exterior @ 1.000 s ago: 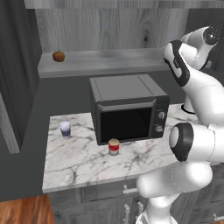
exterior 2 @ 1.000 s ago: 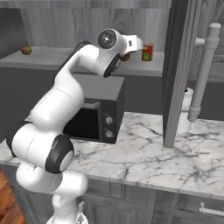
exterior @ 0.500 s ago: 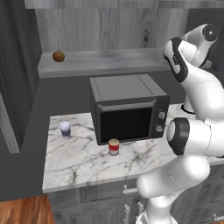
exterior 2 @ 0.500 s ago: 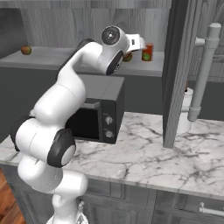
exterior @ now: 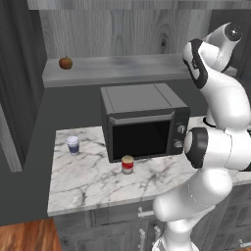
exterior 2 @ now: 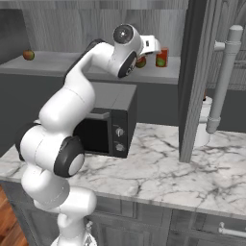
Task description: Pick the cans from the counter and place them in their designated side in the cabinet.
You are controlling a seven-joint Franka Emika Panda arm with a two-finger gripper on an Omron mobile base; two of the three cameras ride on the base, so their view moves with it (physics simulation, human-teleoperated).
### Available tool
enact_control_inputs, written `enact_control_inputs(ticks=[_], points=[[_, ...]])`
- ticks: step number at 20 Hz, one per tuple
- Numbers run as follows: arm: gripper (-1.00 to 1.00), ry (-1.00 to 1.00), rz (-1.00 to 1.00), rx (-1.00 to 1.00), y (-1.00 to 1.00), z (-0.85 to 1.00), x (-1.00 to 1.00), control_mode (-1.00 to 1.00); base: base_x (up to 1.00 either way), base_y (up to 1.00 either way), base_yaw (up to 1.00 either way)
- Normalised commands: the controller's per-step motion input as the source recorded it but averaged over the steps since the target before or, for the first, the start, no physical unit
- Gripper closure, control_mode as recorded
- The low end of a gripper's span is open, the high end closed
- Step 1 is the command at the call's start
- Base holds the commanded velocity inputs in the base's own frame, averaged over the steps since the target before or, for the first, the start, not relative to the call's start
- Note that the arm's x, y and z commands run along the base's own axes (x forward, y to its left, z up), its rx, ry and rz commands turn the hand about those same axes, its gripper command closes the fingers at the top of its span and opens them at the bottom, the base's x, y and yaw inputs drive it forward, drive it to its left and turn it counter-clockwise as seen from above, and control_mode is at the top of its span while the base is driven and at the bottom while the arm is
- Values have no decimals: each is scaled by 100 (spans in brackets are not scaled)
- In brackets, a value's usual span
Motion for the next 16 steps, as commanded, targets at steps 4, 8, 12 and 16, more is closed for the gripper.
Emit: enact_control_inputs(ticks=[4,8,12,16], points=[[-100,1,0,-1,-2,0,7,-100,0,0,0],[-100,0,0,0,-6,0,6,-100,0,0,0],[-100,0,0,0,-3,0,9,-100,0,0,0],[-100,0,0,0,0,0,22,-100,0,0,0]])
